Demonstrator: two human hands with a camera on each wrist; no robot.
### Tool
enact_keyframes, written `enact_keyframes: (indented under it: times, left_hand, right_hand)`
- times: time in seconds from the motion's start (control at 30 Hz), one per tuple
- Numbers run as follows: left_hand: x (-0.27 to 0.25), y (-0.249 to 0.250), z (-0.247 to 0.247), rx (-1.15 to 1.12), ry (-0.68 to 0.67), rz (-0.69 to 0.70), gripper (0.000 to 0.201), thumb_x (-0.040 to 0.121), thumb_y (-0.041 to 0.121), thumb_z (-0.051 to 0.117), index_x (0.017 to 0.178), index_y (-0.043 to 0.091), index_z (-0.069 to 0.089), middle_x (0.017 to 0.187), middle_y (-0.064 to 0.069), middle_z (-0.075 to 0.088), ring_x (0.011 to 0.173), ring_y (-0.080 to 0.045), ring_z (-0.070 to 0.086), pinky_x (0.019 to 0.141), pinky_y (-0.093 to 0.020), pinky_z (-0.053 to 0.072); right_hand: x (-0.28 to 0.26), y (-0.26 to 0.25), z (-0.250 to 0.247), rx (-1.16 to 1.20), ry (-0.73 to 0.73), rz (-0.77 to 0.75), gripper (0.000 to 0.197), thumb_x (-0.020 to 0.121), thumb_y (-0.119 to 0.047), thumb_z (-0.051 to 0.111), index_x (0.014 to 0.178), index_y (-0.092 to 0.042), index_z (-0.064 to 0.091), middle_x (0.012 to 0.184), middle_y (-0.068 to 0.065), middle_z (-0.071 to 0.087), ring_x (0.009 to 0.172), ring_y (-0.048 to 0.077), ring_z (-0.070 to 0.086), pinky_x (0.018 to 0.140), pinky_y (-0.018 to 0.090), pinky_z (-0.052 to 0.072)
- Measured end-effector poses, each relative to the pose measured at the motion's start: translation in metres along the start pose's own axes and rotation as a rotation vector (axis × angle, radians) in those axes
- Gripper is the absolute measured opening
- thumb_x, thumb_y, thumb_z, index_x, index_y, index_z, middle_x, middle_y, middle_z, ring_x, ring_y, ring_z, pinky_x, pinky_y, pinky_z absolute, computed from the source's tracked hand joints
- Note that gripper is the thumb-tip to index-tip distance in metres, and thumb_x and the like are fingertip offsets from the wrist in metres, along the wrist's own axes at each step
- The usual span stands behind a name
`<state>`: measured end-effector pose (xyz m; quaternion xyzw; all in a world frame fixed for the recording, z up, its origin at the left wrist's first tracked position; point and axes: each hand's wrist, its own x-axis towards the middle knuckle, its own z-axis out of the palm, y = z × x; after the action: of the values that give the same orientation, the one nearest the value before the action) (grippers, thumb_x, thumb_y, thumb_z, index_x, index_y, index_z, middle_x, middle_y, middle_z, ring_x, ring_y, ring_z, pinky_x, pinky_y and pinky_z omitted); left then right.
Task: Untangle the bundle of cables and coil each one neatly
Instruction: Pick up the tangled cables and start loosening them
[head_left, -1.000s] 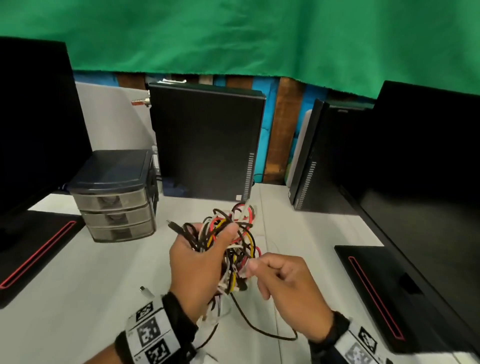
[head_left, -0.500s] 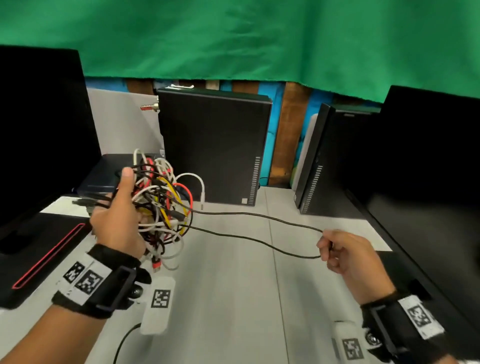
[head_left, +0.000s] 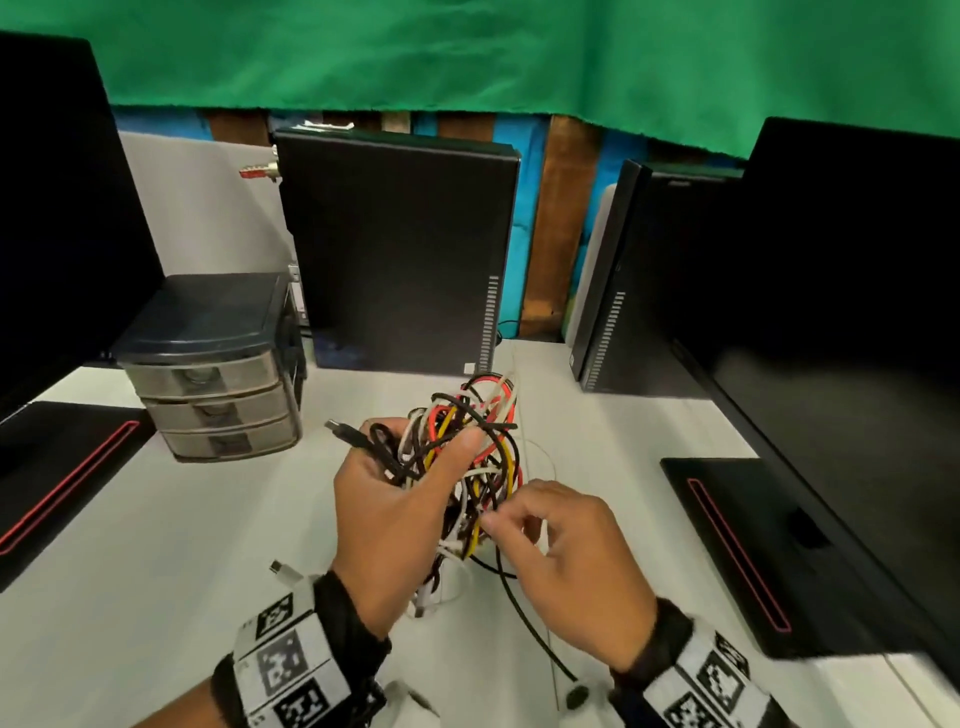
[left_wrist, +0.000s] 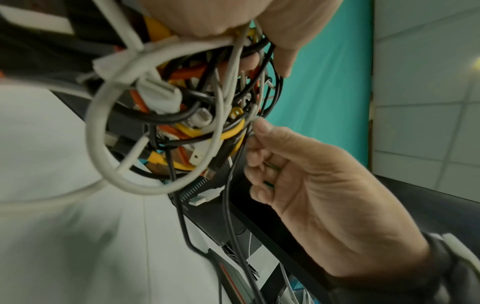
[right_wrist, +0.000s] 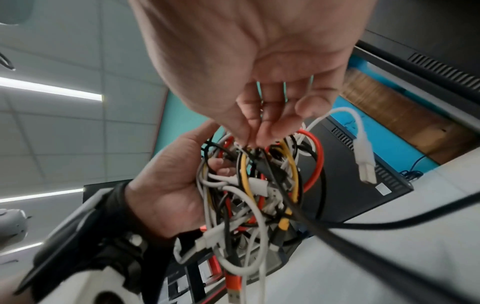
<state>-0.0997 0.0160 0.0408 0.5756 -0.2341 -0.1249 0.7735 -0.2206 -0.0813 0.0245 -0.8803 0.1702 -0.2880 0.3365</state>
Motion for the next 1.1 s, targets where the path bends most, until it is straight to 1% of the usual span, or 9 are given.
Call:
enact_keyframes:
  times: [0.07, 0.23, 0.33, 0.5, 0.57, 0.7, 0.87, 1.0, 1.1]
  left_hand:
    - [0.002, -0.002, -0.001, -0.009, 0.014, -0.011, 0.039, 0.065, 0.043, 0.083, 0.087, 0.014, 0.069, 0.084, -0.009, 0.076, 0.081, -0.025, 0.074, 0.079, -0.044, 0.058]
    - [0.007, -0.001, -0.003, -0.067, 0.005, -0.027, 0.041, 0.063, 0.042, 0.081, 0.085, 0.011, 0.066, 0.077, -0.008, 0.071, 0.067, -0.018, 0.068, 0.059, -0.029, 0.051]
    - [0.004, -0.003, -0.002, -0.05, -0.013, -0.031, 0.04, 0.062, 0.044, 0.08, 0.083, 0.013, 0.065, 0.074, -0.006, 0.07, 0.065, -0.017, 0.066, 0.056, -0.025, 0.048]
    - [0.025, -0.014, -0.014, -0.013, 0.115, -0.054, 0.042, 0.065, 0.048, 0.08, 0.086, 0.013, 0.069, 0.082, -0.006, 0.075, 0.075, -0.019, 0.072, 0.068, -0.036, 0.055]
    - [0.039, -0.012, -0.022, -0.096, 0.198, -0.096, 0.052, 0.07, 0.046, 0.081, 0.098, 0.004, 0.068, 0.091, -0.012, 0.076, 0.076, -0.02, 0.073, 0.066, -0.033, 0.056]
    - [0.061, -0.001, -0.033, -0.163, 0.309, -0.091, 0.024, 0.088, 0.03, 0.074, 0.095, 0.01, 0.063, 0.077, -0.003, 0.071, 0.052, -0.007, 0.063, 0.046, -0.018, 0.047]
    - [0.084, 0.002, -0.06, -0.203, 0.507, -0.126, 0.038, 0.085, 0.04, 0.077, 0.104, 0.01, 0.064, 0.089, 0.0, 0.074, 0.068, -0.011, 0.071, 0.069, -0.033, 0.061]
    - [0.093, 0.012, -0.074, -0.273, 0.581, -0.15, 0.033, 0.085, 0.042, 0.076, 0.101, 0.02, 0.058, 0.094, 0.001, 0.071, 0.055, -0.005, 0.063, 0.05, -0.02, 0.051]
    - [0.093, 0.018, -0.071, -0.324, 0.523, -0.157, 0.056, 0.083, 0.046, 0.076, 0.123, 0.009, 0.06, 0.11, -0.011, 0.072, 0.069, -0.008, 0.07, 0.058, -0.019, 0.056]
  right_hand:
    - [0.0, 0.001, -0.003, 0.013, 0.025, -0.005, 0.025, 0.092, -0.042, 0.06, 0.074, -0.024, 0.063, 0.073, -0.01, 0.062, 0.075, 0.015, 0.059, 0.065, 0.026, 0.047]
    - [0.001, -0.005, -0.008, -0.097, 0.001, 0.024, 0.034, 0.081, -0.062, 0.055, 0.079, -0.029, 0.062, 0.076, -0.013, 0.057, 0.075, 0.015, 0.055, 0.065, 0.027, 0.047]
    - [0.0, -0.01, -0.006, -0.069, -0.139, -0.015, 0.027, 0.089, -0.046, 0.058, 0.074, -0.024, 0.059, 0.071, -0.013, 0.055, 0.072, 0.011, 0.053, 0.068, 0.032, 0.048]
    - [-0.004, -0.034, -0.04, 0.318, -0.434, 0.001, 0.022, 0.095, -0.016, 0.066, 0.076, -0.006, 0.061, 0.067, -0.001, 0.052, 0.065, 0.002, 0.046, 0.066, 0.015, 0.038]
    - [0.0, -0.035, -0.052, 0.301, -0.402, -0.004, 0.022, 0.095, -0.018, 0.065, 0.075, -0.011, 0.062, 0.068, 0.001, 0.054, 0.065, 0.003, 0.047, 0.065, 0.02, 0.041]
    - [0.008, -0.028, -0.071, 0.339, -0.329, 0.022, 0.022, 0.092, -0.031, 0.065, 0.071, -0.024, 0.063, 0.066, -0.008, 0.054, 0.064, 0.008, 0.046, 0.064, 0.025, 0.041]
    - [0.011, -0.028, -0.108, 0.437, -0.188, -0.018, 0.028, 0.089, -0.03, 0.068, 0.066, -0.014, 0.064, 0.062, 0.009, 0.048, 0.059, 0.021, 0.04, 0.058, 0.022, 0.037]
    - [0.025, 0.005, -0.114, 0.235, 0.149, 0.16, 0.028, 0.09, -0.015, 0.069, 0.062, -0.01, 0.065, 0.057, 0.005, 0.056, 0.054, 0.011, 0.05, 0.055, 0.017, 0.043]
    - [0.033, 0.036, -0.101, 0.052, 0.244, 0.346, 0.012, 0.083, -0.027, 0.078, 0.088, -0.018, 0.072, 0.077, -0.004, 0.068, 0.072, 0.014, 0.064, 0.068, 0.026, 0.053]
